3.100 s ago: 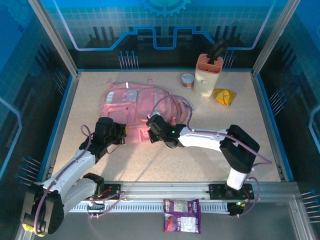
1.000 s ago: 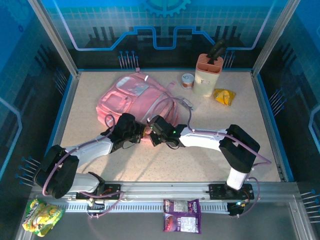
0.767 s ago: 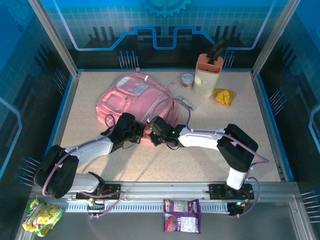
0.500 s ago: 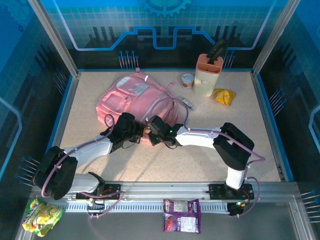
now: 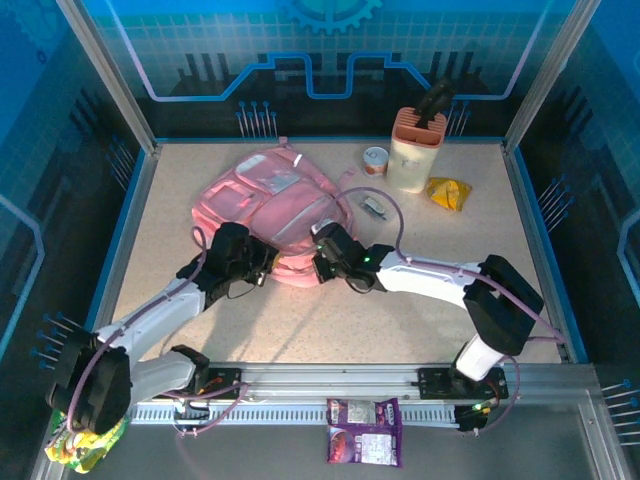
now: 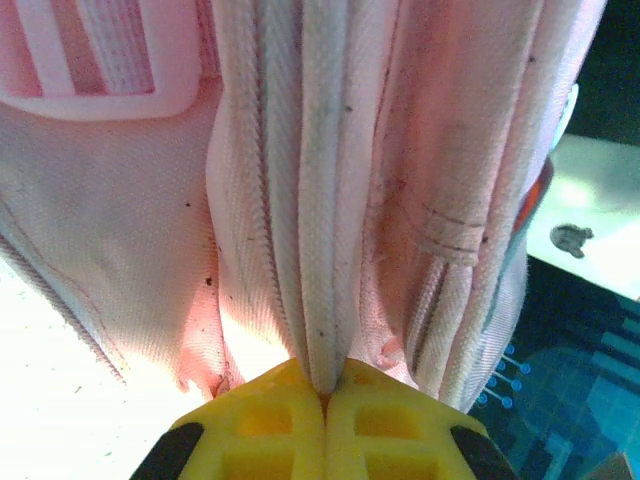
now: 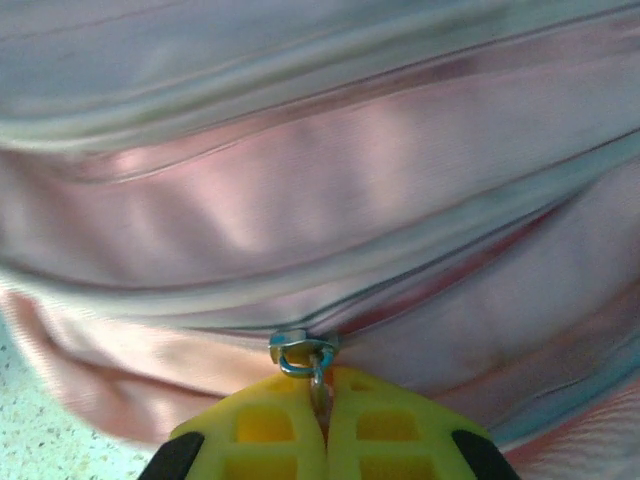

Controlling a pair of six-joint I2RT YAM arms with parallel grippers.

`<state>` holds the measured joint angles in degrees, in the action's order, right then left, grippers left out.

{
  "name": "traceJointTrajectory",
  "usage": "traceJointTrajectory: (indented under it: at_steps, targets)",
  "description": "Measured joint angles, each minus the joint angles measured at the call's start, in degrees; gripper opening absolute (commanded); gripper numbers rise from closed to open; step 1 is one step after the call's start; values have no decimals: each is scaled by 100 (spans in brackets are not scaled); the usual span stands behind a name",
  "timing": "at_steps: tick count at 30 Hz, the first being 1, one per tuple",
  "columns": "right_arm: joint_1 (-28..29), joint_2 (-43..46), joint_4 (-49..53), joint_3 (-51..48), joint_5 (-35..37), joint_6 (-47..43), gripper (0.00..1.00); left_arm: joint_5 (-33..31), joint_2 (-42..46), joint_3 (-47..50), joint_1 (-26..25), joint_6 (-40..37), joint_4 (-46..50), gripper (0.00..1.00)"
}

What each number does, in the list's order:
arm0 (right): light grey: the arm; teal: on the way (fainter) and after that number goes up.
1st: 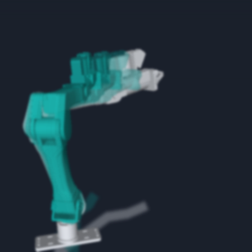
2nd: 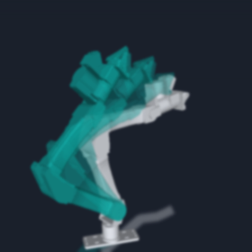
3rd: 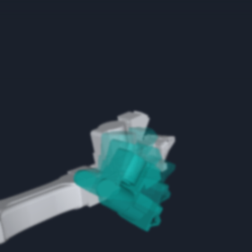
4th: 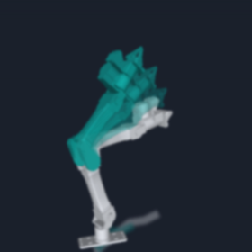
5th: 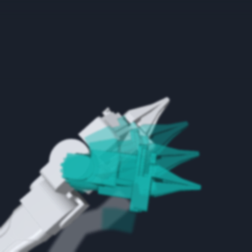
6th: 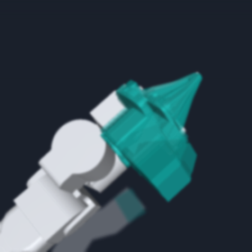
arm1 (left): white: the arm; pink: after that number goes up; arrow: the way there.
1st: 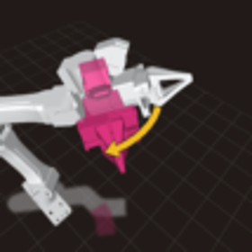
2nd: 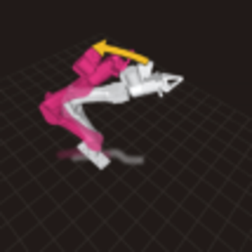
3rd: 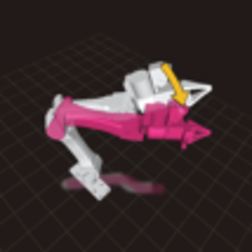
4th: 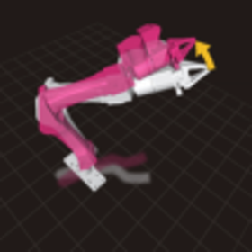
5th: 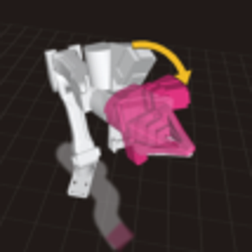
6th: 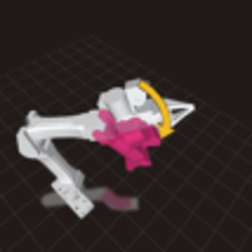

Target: Pack the student bag

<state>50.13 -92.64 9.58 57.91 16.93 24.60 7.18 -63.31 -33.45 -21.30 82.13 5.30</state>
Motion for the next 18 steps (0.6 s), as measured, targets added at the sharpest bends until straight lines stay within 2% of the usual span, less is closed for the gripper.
traceJointTrajectory:
  at_steps: [5, 9, 13, 18]
  targets:
    - [-527, 92, 9, -70, -352, -232, 0, 654, 122, -186, 597, -807, 560, 0]
    - [-551, 116, 111, -44, -304, -507, 0, 874, 122, -516, 1134, -1558, 1102, 0]
    - [-284, 186, 260, -37, -210, -651, 0, 931, -28, -802, 1679, -2177, 1508, 0]
    - [470, 116, 546, 192, -92, -487, 0, 844, -529, -1156, 2109, -2728, 1714, 0]
